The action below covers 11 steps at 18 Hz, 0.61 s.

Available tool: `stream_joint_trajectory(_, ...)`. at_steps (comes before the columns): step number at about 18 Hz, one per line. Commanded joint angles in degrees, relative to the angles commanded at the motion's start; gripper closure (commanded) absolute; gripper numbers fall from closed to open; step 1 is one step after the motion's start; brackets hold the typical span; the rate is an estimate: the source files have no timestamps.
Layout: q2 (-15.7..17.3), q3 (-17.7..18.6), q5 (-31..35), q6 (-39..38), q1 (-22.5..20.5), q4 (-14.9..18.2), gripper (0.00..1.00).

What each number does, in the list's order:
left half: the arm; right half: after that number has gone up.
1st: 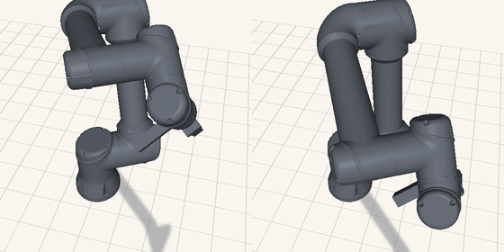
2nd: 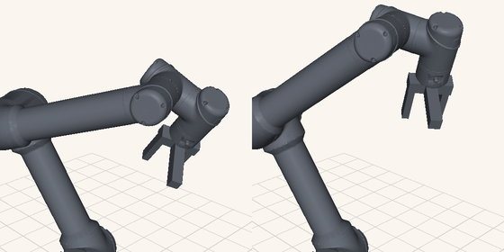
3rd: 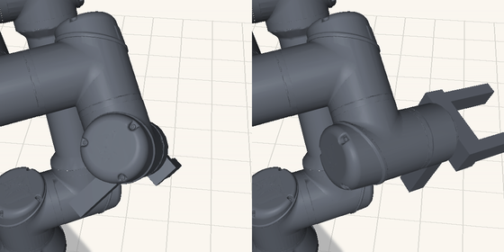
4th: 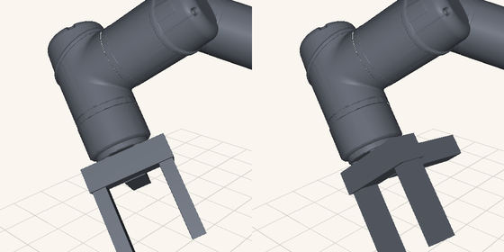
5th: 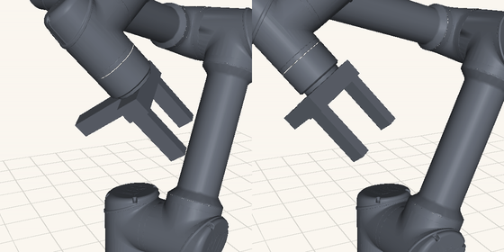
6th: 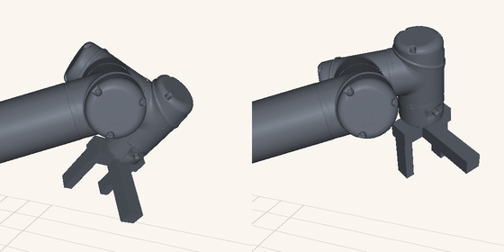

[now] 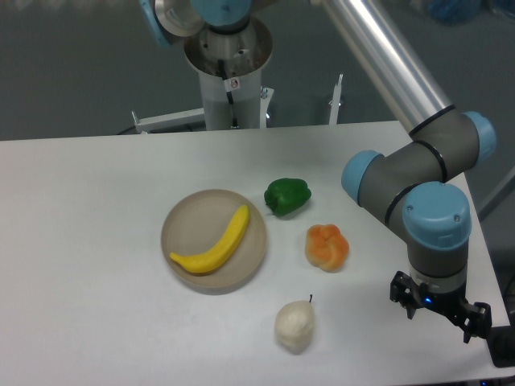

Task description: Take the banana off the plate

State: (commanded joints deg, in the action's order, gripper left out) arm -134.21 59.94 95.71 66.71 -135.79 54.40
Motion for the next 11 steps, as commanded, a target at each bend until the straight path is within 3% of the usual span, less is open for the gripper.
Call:
stream_joint_trajectory(4, 1.9, 1.3, 0.3, -0.1, 0.0, 0.8, 0.00)
stream_joint_trajectory(6, 4.6, 5.3, 0.1, -0.1, 0.0, 1.5, 0.00)
stream_joint_trajectory(11, 11.5, 12.8, -0.1, -3.9, 0.0, 9.2, 0.00)
